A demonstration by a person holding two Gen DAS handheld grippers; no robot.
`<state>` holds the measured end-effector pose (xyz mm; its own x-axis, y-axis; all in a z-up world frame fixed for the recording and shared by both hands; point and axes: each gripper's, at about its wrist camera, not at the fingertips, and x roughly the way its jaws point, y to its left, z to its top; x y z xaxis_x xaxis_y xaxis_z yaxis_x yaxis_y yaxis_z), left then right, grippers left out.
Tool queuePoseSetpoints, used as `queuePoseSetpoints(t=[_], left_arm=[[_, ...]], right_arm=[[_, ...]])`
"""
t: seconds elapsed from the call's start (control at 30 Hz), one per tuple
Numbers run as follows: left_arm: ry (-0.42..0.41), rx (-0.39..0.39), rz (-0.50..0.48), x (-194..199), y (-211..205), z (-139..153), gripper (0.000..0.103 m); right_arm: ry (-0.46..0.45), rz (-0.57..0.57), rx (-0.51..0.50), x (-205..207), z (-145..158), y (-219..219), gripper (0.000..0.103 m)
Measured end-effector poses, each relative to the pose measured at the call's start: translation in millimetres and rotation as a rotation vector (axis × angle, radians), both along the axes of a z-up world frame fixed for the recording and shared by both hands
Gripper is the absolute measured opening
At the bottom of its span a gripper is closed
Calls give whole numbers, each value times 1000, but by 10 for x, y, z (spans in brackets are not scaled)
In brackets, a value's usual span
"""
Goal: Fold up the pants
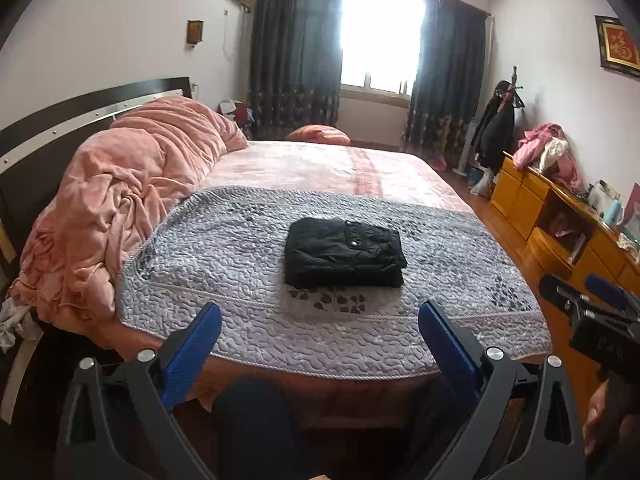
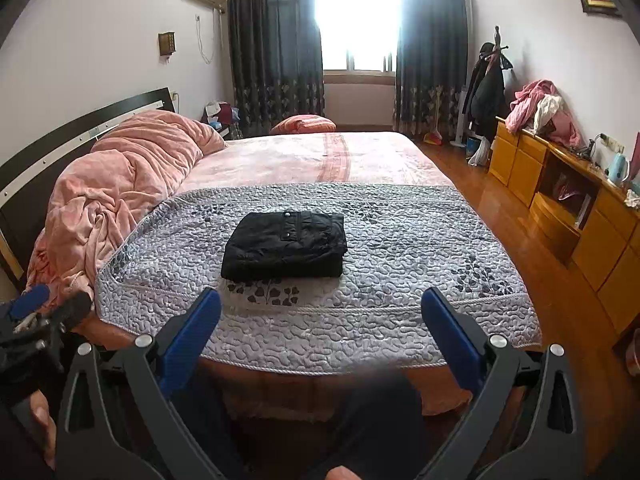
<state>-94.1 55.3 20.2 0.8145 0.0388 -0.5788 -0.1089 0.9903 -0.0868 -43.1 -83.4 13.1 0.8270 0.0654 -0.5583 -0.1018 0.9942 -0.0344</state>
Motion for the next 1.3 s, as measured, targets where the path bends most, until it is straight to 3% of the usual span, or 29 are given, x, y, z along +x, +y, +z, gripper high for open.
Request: queuePoseSetpoints(t=[0.97,1.3], left_arm=[[72,-31,34,381,169,-153,99],[62,-38,35,423,207,-156,99]], right_arm=[[49,26,-5,355,-146,187,100],[52,29,-4,388,-165,186,100]])
